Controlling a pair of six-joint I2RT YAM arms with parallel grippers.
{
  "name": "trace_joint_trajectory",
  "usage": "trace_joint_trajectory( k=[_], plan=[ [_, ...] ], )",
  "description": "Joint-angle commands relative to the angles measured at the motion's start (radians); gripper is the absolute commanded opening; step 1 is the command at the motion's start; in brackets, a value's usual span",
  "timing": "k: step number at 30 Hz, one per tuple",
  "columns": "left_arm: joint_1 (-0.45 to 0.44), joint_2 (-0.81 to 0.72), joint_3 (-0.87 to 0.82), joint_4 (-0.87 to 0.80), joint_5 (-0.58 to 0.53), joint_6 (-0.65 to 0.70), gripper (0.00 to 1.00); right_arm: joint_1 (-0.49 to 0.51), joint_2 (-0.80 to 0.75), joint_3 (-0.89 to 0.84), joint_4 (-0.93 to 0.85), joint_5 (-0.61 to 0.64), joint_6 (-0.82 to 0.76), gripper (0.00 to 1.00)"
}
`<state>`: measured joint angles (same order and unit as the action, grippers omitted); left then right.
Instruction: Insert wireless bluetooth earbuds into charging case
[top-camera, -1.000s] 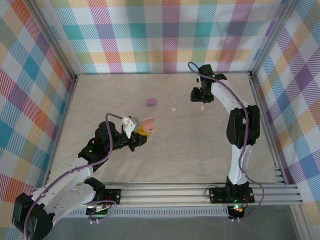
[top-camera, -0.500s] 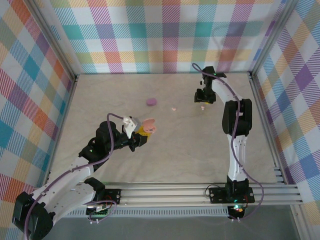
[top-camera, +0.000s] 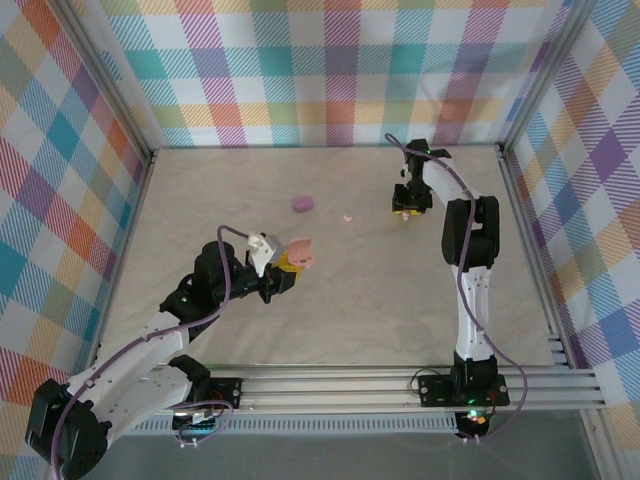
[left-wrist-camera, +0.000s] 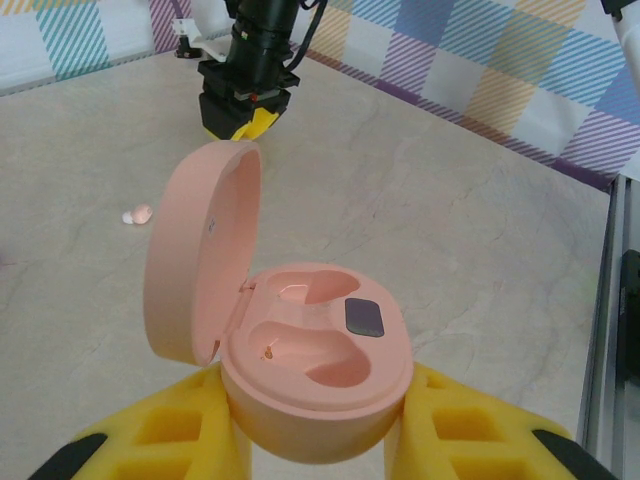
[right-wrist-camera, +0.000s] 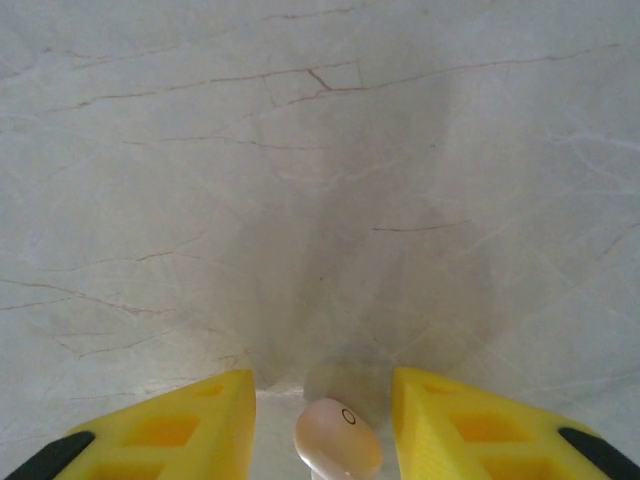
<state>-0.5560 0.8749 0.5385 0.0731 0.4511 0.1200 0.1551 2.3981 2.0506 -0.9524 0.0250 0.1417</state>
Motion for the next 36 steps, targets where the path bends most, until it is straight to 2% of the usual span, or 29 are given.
trace_joint_trajectory(
  k=[1, 12, 19, 23, 32, 36],
  plan=[
    [0.002, -0.023, 0.006, -0.002, 0.006, 0.010, 0.16, 0.006, -0.051, -0.092, 0.008, -0.062, 0.002, 0.40],
    [0.002, -0.031, 0.017, -0.016, 0.012, 0.006, 0.16, 0.022, -0.146, -0.260, 0.082, -0.096, -0.008, 0.31],
    [0.002, -0.061, 0.002, -0.027, 0.011, -0.006, 0.16, 0.035, -0.166, -0.277, 0.093, -0.100, -0.024, 0.24],
    [0.002, -0.084, -0.005, -0.039, 0.001, -0.009, 0.16, 0.037, -0.195, -0.299, 0.115, -0.153, -0.020, 0.35],
    [0.003, -0.088, 0.002, -0.049, -0.002, -0.001, 0.16, 0.024, -0.232, -0.302, 0.145, -0.265, 0.048, 0.49],
    [0.002, -0.086, 0.000, -0.050, -0.001, 0.001, 0.16, -0.001, -0.236, -0.303, 0.148, -0.267, 0.110, 0.50]
  ],
)
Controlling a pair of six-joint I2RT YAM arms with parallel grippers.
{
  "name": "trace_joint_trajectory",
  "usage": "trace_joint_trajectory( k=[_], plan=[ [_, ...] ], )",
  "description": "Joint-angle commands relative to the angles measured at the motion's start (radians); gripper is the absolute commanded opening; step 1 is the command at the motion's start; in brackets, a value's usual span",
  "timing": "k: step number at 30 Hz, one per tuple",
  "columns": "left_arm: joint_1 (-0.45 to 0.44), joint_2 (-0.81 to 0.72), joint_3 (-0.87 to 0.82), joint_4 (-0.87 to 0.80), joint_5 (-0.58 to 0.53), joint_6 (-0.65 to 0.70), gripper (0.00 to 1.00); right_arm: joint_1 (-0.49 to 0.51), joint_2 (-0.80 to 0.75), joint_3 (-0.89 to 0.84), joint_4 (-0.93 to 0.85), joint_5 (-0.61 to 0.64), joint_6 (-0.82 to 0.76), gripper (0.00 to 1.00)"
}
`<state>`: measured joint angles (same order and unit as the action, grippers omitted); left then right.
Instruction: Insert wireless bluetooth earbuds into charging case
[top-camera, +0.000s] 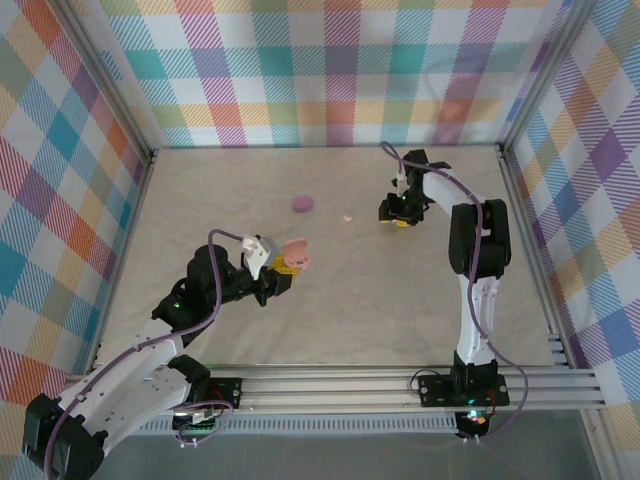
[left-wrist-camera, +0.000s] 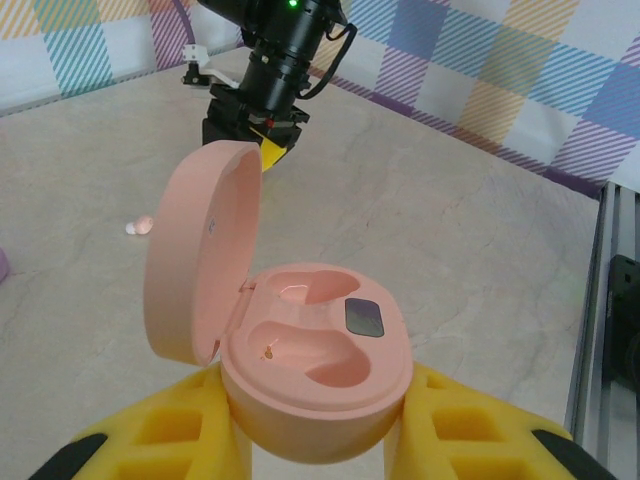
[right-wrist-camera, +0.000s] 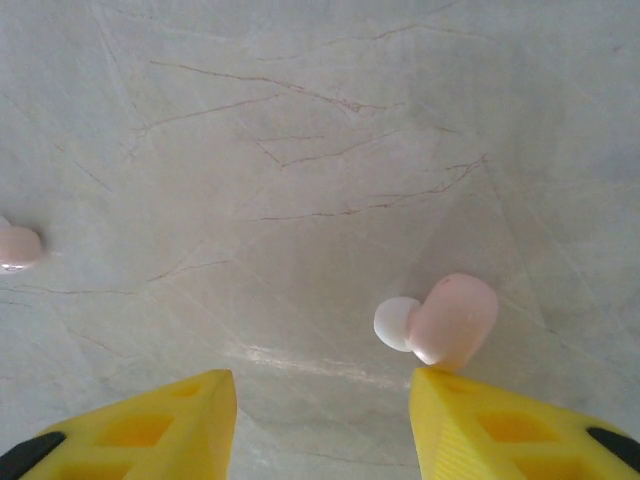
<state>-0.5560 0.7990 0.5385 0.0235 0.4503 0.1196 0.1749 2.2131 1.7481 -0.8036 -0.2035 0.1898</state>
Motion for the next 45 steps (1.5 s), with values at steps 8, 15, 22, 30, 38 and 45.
trace_joint_trajectory(
  k=[8, 15, 22, 30, 38, 45],
  plan=[
    [0.002, 0.007, 0.001, 0.015, -0.001, 0.010, 0.16, -0.060, -0.120, -0.128, 0.128, -0.016, 0.261, 0.47],
    [0.002, 0.034, 0.016, 0.010, 0.013, 0.029, 0.16, -0.059, -0.117, -0.152, 0.210, -0.010, 0.353, 0.42],
    [0.002, 0.055, 0.021, 0.021, 0.017, 0.037, 0.16, -0.059, -0.083, -0.120, 0.188, 0.012, 0.342, 0.39],
    [0.002, 0.086, 0.031, 0.033, 0.030, 0.041, 0.16, -0.055, -0.050, -0.092, 0.171, 0.018, 0.333, 0.36],
    [0.002, 0.077, 0.027, 0.031, 0.028, 0.041, 0.16, -0.036, -0.005, -0.055, 0.148, 0.028, 0.324, 0.34],
    [0.002, 0.054, 0.020, 0.021, 0.020, 0.043, 0.16, -0.023, 0.023, -0.022, 0.121, 0.043, 0.303, 0.31]
  ],
)
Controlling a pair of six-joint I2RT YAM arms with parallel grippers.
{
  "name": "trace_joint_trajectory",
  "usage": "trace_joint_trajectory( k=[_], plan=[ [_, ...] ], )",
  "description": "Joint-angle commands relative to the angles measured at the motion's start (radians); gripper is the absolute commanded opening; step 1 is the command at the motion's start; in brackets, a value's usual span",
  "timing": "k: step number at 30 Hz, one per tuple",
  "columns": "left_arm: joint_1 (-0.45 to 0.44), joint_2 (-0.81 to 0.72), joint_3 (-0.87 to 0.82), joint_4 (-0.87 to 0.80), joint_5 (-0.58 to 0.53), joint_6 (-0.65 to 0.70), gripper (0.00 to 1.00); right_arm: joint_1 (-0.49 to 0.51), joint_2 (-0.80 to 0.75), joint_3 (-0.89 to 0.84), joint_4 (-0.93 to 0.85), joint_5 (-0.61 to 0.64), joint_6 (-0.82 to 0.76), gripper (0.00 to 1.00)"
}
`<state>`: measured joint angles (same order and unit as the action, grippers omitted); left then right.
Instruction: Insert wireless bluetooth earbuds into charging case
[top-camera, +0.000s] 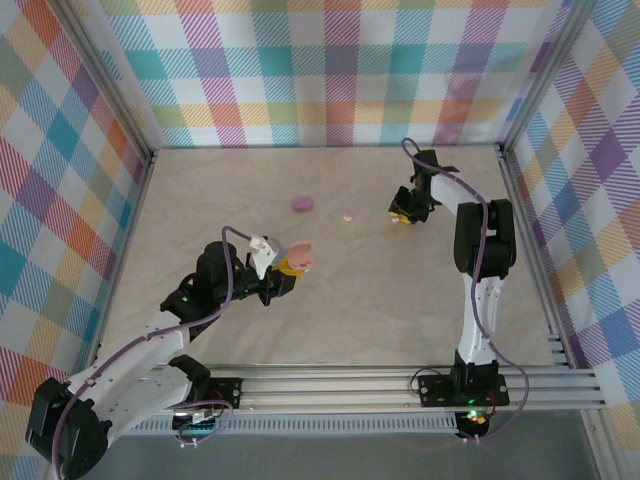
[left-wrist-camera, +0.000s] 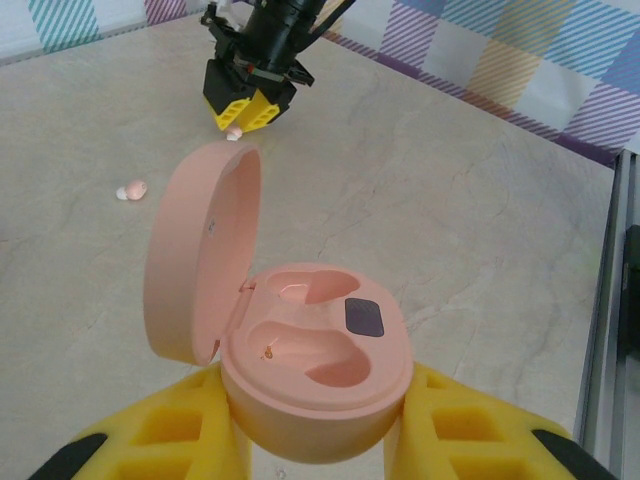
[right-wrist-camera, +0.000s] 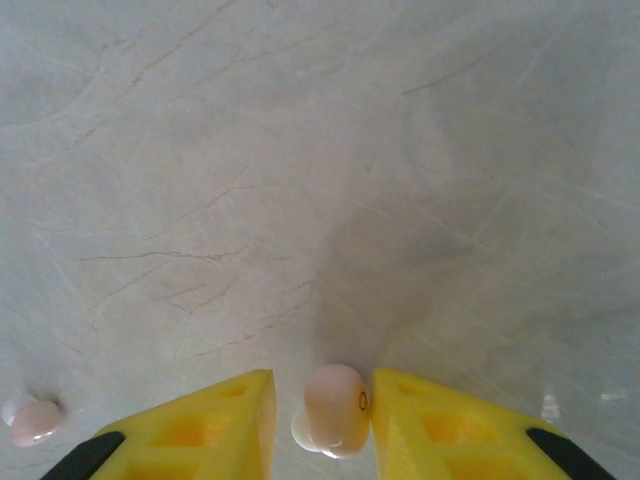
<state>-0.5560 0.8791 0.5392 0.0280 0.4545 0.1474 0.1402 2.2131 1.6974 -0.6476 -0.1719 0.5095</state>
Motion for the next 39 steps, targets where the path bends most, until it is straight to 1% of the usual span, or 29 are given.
trace_joint_trajectory(
  k=[1, 6, 16, 19, 22, 29, 34, 39],
  plan=[
    [0.003, -0.029, 0.017, 0.014, 0.014, 0.015, 0.16, 0.014, 0.024, 0.029, -0.037, 0.015, -0.020, 0.30],
    [0.002, -0.048, 0.008, 0.009, 0.007, 0.015, 0.16, 0.025, 0.037, 0.043, -0.060, 0.037, -0.041, 0.27],
    [0.004, -0.068, 0.002, -0.001, 0.001, 0.017, 0.16, 0.053, 0.072, 0.094, -0.124, 0.090, -0.089, 0.27],
    [0.004, -0.072, 0.002, -0.005, 0.003, 0.017, 0.16, 0.059, 0.080, 0.105, -0.140, 0.099, -0.103, 0.25],
    [0.004, -0.081, 0.000, -0.012, -0.002, 0.017, 0.16, 0.067, 0.074, 0.109, -0.149, 0.113, -0.119, 0.20],
    [0.004, -0.095, -0.005, -0.014, -0.005, 0.014, 0.16, 0.080, 0.010, 0.105, -0.159, 0.145, -0.179, 0.14],
    [0.004, -0.097, -0.007, 0.001, -0.004, 0.003, 0.16, 0.096, -0.065, 0.096, -0.174, 0.166, -0.227, 0.13],
    [0.004, -0.092, -0.007, 0.017, -0.002, -0.009, 0.16, 0.141, -0.177, 0.054, -0.161, 0.190, -0.280, 0.12]
  ],
)
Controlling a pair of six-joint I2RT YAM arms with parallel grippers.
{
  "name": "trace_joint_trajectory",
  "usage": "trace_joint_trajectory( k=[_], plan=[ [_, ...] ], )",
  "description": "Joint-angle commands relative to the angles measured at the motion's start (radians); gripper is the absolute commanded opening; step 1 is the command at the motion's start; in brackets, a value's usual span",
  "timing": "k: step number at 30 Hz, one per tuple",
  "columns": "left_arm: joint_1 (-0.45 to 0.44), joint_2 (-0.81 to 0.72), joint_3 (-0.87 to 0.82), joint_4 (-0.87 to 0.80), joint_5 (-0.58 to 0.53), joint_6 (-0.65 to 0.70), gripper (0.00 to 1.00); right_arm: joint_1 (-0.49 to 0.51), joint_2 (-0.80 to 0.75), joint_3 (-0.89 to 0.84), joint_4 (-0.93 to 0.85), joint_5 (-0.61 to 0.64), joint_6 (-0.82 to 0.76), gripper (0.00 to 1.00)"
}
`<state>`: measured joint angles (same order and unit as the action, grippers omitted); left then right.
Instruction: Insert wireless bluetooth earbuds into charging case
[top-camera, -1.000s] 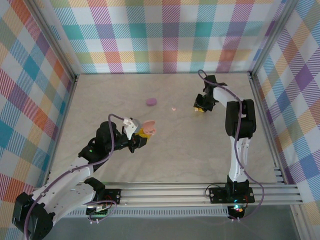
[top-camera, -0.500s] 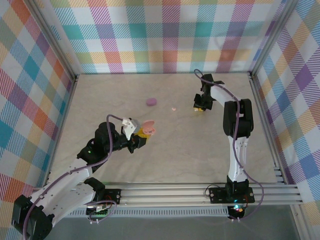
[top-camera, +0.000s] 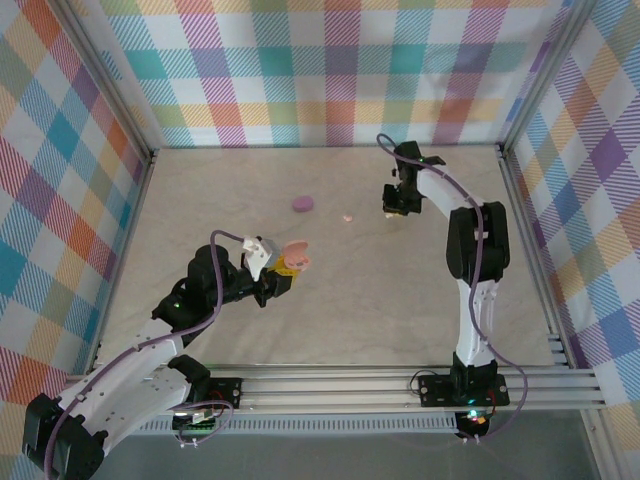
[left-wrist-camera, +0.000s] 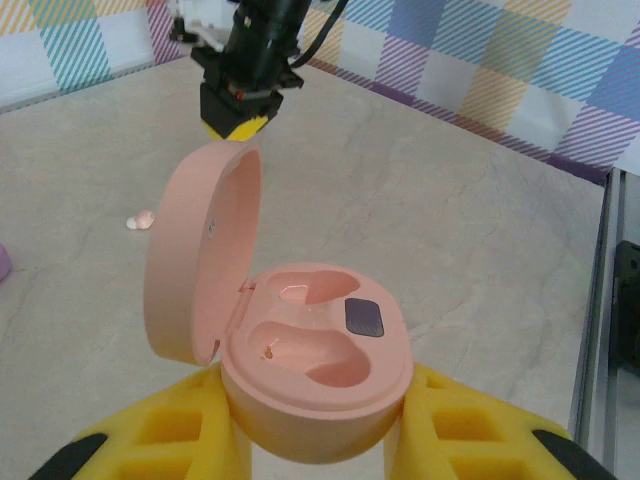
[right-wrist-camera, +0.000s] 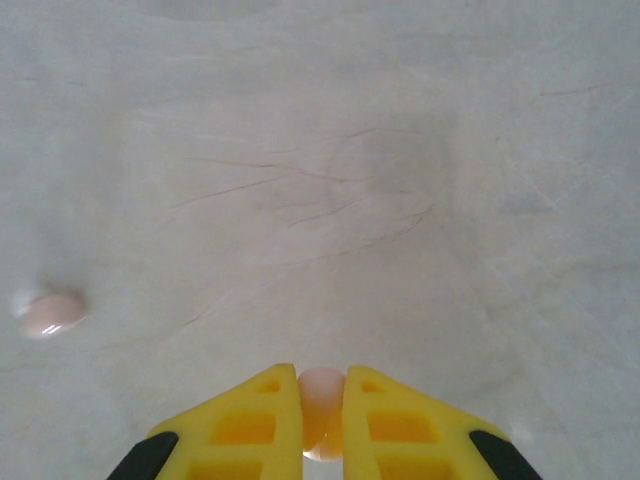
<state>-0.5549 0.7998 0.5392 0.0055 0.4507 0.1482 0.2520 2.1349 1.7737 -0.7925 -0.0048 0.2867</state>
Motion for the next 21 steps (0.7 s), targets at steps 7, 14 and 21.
trace_joint_trajectory(
  k=[7, 14, 21],
  plan=[
    [0.003, -0.023, -0.014, 0.047, -0.008, -0.018, 0.16, 0.177, -0.292, -0.130, -0.005, 0.113, -0.146, 0.13],
    [0.003, -0.043, -0.016, 0.040, -0.029, -0.031, 0.16, 0.359, -0.486, -0.236, 0.024, 0.184, -0.198, 0.12],
    [0.003, -0.041, -0.014, 0.063, -0.047, -0.051, 0.16, 0.514, -0.666, -0.362, 0.143, 0.198, -0.211, 0.13]
  ],
)
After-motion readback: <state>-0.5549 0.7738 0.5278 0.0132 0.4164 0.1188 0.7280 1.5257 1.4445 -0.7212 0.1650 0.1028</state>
